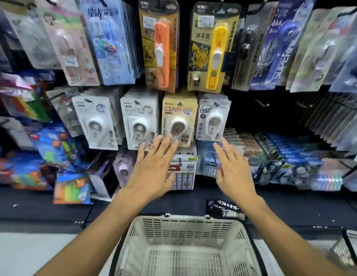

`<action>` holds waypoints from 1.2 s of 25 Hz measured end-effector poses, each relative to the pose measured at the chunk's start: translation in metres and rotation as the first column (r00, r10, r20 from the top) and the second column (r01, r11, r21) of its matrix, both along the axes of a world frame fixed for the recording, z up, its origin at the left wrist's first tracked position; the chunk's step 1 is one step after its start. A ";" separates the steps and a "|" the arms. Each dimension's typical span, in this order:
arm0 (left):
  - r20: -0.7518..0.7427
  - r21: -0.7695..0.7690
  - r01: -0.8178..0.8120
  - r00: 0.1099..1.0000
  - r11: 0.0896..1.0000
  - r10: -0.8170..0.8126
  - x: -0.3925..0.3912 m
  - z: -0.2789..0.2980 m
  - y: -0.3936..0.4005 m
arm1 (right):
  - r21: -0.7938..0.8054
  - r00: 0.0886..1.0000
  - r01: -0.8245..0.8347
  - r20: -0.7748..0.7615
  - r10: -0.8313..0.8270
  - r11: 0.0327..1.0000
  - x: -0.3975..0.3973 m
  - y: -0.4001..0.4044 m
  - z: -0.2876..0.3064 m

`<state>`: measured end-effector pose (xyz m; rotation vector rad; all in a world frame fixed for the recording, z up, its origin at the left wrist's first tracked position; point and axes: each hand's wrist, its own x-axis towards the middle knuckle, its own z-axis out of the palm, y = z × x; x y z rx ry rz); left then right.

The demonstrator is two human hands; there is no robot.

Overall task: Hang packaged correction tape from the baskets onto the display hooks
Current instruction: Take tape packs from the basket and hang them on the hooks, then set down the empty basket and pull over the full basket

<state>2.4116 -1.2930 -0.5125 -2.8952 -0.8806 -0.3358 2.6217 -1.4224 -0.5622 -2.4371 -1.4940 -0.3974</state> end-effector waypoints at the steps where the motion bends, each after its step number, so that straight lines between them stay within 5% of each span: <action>1: -0.027 -0.040 -0.011 1.000 0.999 0.010 -0.012 -0.008 -0.009 | -0.063 0.995 0.015 -0.102 -0.022 0.998 -0.005 -0.012 -0.022; 5: -0.230 -0.155 -0.091 0.972 0.984 0.054 -0.064 -0.053 -0.043 | -0.300 0.778 0.100 -0.571 -0.262 0.949 -0.024 -0.068 -0.102; 8: -0.426 -0.234 -0.098 0.905 0.967 -0.011 -0.070 -0.075 -0.052 | -0.519 0.621 0.298 -0.532 -0.576 0.801 -0.044 -0.120 -0.155; 11: -0.430 -0.316 -0.081 0.900 0.945 -0.066 -0.048 -0.087 -0.047 | -0.593 0.544 0.367 -0.488 -0.683 0.716 -0.062 -0.144 -0.180; 18: -0.402 -0.396 -0.080 0.911 0.915 -0.094 -0.026 -0.114 -0.043 | -0.543 0.634 0.053 -0.630 -0.448 0.838 -0.115 -0.093 -0.170; 20: -0.392 -0.414 -0.113 0.918 0.904 -0.065 -0.035 -0.116 -0.036 | -0.431 0.481 -0.054 -0.802 -0.355 0.901 -0.154 -0.063 -0.174; 22: -0.388 -0.417 -0.149 0.921 0.896 -0.027 -0.048 -0.120 -0.030 | -0.294 0.207 -0.117 -0.942 -0.266 0.949 -0.192 -0.031 -0.176; 26: -0.394 -0.367 -0.245 0.915 0.897 0.089 -0.079 -0.130 -0.018 | -0.095 -0.230 -0.233 -0.962 -0.149 0.968 -0.236 0.014 -0.183; 28: -0.388 -0.360 -0.283 0.912 0.889 0.133 -0.088 -0.133 -0.015 | -0.065 -0.266 -0.303 -0.952 -0.151 0.951 -0.235 0.017 -0.183; 30: -0.383 -0.375 -0.288 0.914 0.881 0.136 -0.086 -0.132 -0.017 | -0.136 -0.143 -0.306 -0.972 -0.187 0.942 -0.215 0.008 -0.182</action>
